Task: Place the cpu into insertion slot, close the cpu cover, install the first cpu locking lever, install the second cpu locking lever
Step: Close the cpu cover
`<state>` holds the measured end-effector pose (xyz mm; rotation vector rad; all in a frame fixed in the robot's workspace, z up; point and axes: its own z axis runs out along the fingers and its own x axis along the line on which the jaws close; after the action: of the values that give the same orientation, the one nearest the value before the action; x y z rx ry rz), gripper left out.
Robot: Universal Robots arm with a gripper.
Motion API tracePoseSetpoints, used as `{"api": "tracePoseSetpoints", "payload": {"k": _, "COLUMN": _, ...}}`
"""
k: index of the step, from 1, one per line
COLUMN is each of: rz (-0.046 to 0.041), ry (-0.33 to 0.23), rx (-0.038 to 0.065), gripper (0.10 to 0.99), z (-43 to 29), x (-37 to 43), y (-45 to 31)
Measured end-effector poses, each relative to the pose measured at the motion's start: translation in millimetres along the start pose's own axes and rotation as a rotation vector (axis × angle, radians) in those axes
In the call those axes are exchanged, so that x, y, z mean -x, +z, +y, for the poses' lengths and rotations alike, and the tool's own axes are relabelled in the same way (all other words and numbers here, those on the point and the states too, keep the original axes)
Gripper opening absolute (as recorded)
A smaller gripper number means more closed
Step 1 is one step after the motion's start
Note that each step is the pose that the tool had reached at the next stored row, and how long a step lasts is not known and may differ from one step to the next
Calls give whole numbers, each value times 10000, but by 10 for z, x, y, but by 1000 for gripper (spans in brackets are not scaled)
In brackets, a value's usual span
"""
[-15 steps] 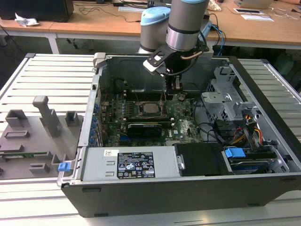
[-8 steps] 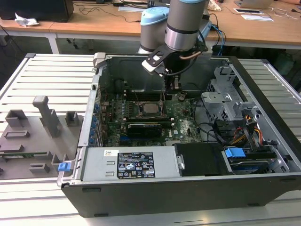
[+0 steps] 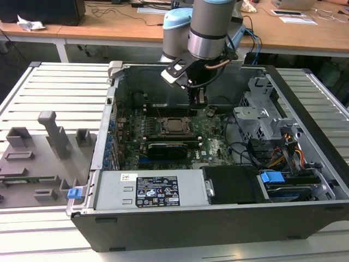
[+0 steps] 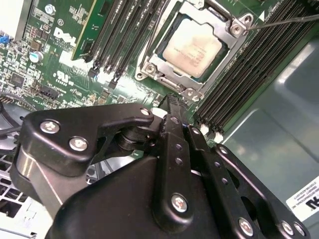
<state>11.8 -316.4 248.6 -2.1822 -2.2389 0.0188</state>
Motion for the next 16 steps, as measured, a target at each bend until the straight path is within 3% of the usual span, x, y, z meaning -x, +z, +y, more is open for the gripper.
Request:
{"api": "tracePoseSetpoints", "payload": {"k": 9, "rz": -4, "ry": -25, "rx": 103, "gripper": 106, "z": -242, "x": -5, "y": 56}}
{"api": "tracePoseSetpoints", "payload": {"k": 16, "rz": -7, "ry": -106, "rx": 195, "gripper": 106, "z": -378, "x": -12, "y": 72}}
